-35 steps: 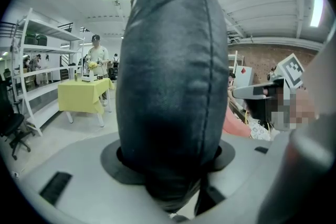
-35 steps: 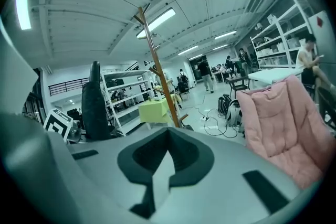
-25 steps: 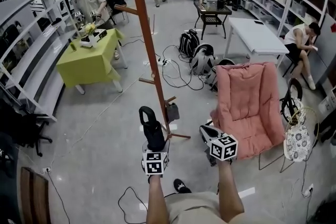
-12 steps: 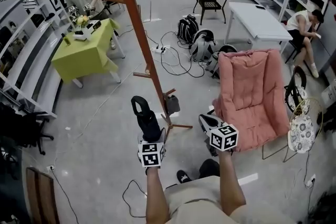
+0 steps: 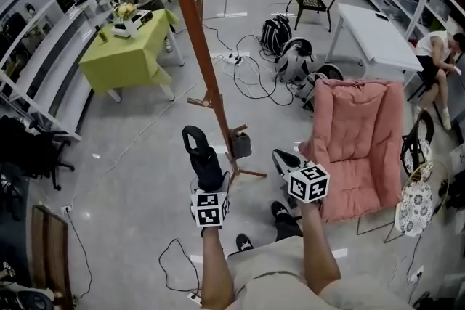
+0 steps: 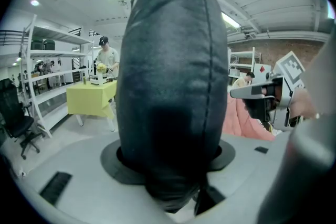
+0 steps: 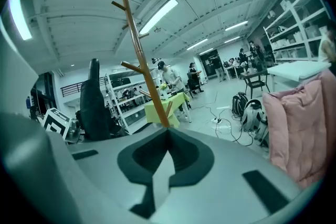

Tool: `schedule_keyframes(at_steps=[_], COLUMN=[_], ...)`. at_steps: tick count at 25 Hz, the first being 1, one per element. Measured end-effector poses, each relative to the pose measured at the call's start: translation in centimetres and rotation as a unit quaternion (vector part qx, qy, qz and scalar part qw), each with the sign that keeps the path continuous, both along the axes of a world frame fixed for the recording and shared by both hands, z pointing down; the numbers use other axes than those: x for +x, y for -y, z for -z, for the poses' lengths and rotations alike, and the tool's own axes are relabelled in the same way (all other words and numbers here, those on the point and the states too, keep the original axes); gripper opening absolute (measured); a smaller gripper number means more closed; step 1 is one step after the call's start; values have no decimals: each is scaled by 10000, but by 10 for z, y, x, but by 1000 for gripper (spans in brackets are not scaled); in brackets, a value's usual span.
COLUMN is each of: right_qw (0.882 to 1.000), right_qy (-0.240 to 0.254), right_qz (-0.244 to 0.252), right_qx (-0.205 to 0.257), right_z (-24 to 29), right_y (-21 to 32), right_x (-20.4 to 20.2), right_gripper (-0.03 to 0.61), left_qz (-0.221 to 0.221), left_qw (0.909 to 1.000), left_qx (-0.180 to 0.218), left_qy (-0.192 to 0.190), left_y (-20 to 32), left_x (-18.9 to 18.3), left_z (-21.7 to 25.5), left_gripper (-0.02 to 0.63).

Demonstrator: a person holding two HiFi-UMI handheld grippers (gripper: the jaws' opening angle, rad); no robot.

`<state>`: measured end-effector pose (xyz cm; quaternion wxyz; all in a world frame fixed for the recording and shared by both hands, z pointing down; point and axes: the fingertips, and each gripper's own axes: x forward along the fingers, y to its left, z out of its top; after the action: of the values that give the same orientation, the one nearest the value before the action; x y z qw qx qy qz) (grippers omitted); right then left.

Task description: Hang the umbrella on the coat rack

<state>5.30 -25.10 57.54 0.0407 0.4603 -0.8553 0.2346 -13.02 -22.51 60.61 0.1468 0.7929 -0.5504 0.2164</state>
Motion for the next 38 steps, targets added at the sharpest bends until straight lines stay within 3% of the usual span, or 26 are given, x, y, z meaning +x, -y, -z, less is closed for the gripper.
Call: schedule_keyframes(at_steps=[14,23,38], right_qw=[9958,9935,9945], right_qy=[179,295,352], right_qz=[881,1076,981], right_qx=[164,208,87], right_z=[17,21,16], right_y=[64,85,94], right_x=[-28,-25,-4], right_gripper=[3,3,3], left_qz=[602,679,782], left_qw=[9978,9967,9959], left_qx=[148,96,-87], left_qy=[231,443,436], left_y=[39,53,59], left_x=[-3,7,12], left_z=[15,11,7], left_gripper=[259,259,259])
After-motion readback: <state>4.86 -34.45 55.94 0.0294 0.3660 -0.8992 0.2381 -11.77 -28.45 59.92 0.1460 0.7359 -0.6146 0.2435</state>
